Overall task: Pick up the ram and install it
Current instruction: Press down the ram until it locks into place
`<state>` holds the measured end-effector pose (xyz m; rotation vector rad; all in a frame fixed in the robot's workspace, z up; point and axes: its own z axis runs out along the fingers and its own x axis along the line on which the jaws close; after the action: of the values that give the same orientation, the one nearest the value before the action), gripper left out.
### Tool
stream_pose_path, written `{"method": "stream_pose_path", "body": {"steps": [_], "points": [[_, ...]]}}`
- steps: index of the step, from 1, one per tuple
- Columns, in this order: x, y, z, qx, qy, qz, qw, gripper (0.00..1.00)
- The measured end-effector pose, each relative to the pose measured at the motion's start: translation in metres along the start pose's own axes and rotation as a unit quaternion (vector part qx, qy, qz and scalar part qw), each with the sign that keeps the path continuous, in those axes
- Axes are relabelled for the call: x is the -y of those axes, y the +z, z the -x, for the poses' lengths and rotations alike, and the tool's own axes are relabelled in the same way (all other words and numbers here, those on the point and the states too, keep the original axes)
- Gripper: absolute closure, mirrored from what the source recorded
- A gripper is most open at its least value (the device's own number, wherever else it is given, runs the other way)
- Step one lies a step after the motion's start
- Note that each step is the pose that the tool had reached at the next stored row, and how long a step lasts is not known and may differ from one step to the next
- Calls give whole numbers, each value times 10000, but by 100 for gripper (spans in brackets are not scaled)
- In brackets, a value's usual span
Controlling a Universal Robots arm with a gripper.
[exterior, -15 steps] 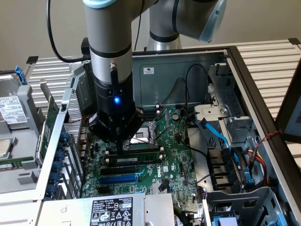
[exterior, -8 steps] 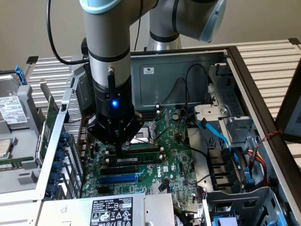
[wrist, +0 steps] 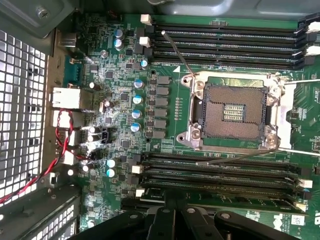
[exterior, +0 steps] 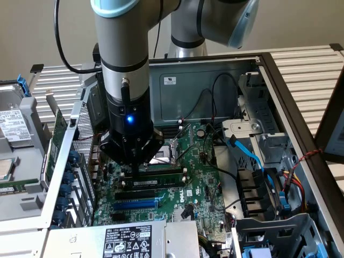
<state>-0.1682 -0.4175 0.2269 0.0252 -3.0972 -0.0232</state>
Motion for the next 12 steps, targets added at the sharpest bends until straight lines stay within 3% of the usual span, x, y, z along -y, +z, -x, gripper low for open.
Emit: {"method": "stream_pose_path", "body": {"steps": [3, 8, 12], "points": [[-2, -30, 0, 5, 67, 6, 10000, 90], [-11, -139, 25, 2, 127, -54, 9999, 90], [-13, -203, 98, 2, 131, -74, 9999, 90]]}}
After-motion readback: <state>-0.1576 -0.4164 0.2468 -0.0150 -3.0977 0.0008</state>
